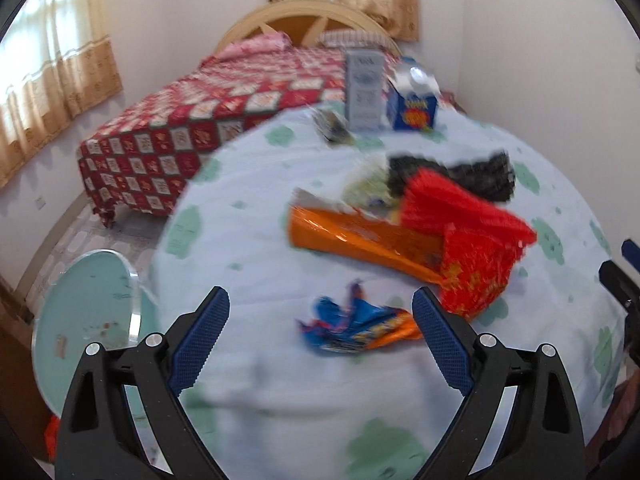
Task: Collect trash
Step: 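Move both open tools back over the trash pile on the table, then grasp the blue snack wrapper with the left tool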
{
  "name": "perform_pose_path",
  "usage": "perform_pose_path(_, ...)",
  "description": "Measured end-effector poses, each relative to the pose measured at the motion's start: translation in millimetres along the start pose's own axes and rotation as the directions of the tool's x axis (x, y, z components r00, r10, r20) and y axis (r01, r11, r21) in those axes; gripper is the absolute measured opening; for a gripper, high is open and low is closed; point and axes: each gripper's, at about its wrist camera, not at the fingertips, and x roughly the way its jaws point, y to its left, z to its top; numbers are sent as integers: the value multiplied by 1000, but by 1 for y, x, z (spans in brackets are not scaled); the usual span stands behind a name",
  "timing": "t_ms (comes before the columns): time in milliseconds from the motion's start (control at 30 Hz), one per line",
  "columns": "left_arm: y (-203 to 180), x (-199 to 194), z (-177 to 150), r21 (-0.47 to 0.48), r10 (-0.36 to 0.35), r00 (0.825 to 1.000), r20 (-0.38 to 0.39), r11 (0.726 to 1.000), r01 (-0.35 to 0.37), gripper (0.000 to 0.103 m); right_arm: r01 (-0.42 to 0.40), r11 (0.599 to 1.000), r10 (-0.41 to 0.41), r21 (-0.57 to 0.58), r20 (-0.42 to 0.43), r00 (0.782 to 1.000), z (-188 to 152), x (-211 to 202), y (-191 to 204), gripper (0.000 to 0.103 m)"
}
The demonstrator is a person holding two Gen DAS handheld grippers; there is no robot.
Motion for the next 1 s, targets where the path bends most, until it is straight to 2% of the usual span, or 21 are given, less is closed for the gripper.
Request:
perform_pose_path(33,-5,7,-3,9,0,1000,-20,1000,0,90,-6,1000,6,6,-6,1000,-2,2,-1,78)
perform_pose_path(100,-9,17,-10,22,-12,998,-58,1000,13,76,-16,1000,16,16,-12,1000,-5,4,-2,78)
perform_pose_path(167,-8,17,-12,10,-54,996,-65,998,55,54,-22,999,22,23,-15,1000,-8,5,-3,78)
perform_pose_path(200,-10,16,-13,21,-61,996,-63,998,63,50,-24,999,25,28,-17,1000,-9,6,-4,78)
perform_pose_path(233,-13,13,-12,50,-51,997,-53,997,54,33,-26,999,27,34,-18,999,-10,7,-5,78)
perform_pose_path(267,-15,10,-11,60,-64,997,-53,996,67,6,-27,999,28,39,-19,999,-12,7,-6,78)
perform_pose_path(333,-12,5,-10,58,-100,993,-63,993,104,0,-28,999,29,43,-21,999,-12,7,-7,78)
perform_pose_path(433,-7,-8,-9,73,-100,994,-33,992,102,0,-26,999,27,45,-18,999,-12,5,-8,78)
perform_pose_path(633,7,-22,-6,34,-91,996,1,995,91,2,-26,998,27,50,-24,999,-13,7,-6,78)
perform_pose_path(700,6,-19,-4,28,-89,996,-4,996,90,16,-16,999,17,45,-23,1000,-14,7,-7,78)
perform_pose_path(733,4,-17,-3,23,-78,997,0,997,78,37,-8,999,9,47,-21,1000,-15,7,-10,78)
perform_pose_path(767,3,-15,-2,22,-68,998,4,997,68,52,2,998,-1,57,-20,1000,-15,6,-16,78)
perform_pose_path(900,-9,-9,1,21,-74,997,-1,997,74,55,23,994,-22,104,-18,1000,-15,5,-34,78)
perform_pose_path(933,-11,-8,1,26,-71,997,1,997,71,61,25,993,-23,116,-20,1000,-16,6,-37,78)
perform_pose_path(1000,-17,-2,5,39,-63,998,1,997,63,63,23,992,-21,125,-21,1000,-17,6,-39,78)
